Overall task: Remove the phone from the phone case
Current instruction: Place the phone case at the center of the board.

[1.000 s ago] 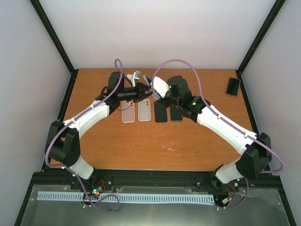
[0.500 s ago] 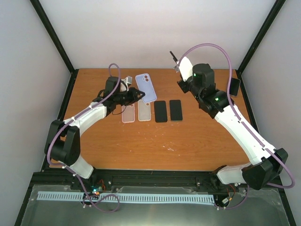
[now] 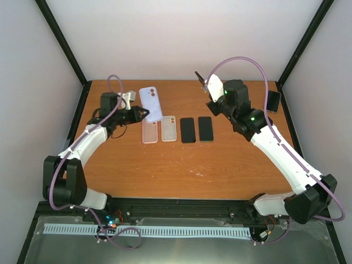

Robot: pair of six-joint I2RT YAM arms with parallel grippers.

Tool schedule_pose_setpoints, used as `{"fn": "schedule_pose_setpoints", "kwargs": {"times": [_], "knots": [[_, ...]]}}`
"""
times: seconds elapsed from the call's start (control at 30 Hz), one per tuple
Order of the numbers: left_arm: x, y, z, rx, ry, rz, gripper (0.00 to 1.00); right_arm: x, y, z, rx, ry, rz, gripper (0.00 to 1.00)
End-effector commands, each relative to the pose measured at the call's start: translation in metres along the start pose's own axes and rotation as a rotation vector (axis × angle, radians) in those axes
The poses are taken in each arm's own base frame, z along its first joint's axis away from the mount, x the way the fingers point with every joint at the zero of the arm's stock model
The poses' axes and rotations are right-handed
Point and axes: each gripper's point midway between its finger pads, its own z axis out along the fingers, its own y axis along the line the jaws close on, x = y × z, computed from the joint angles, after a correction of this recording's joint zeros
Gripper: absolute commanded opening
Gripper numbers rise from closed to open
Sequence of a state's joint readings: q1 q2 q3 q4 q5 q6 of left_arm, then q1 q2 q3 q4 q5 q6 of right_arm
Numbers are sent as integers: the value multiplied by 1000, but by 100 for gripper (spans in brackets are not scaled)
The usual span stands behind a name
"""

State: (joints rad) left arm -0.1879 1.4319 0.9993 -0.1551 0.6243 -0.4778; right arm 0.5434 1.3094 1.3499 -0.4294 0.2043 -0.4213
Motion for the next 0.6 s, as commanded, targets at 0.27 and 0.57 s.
{"fn": "schedule_pose_setpoints", "kwargs": {"times": [0.27, 0.57], "knots": [[16, 81, -50, -44, 94, -24, 1, -18, -6, -15, -5, -81, 51, 3], [53, 132, -53, -95, 252, -38, 1, -16, -5, -16, -5, -76, 48, 3]]}}
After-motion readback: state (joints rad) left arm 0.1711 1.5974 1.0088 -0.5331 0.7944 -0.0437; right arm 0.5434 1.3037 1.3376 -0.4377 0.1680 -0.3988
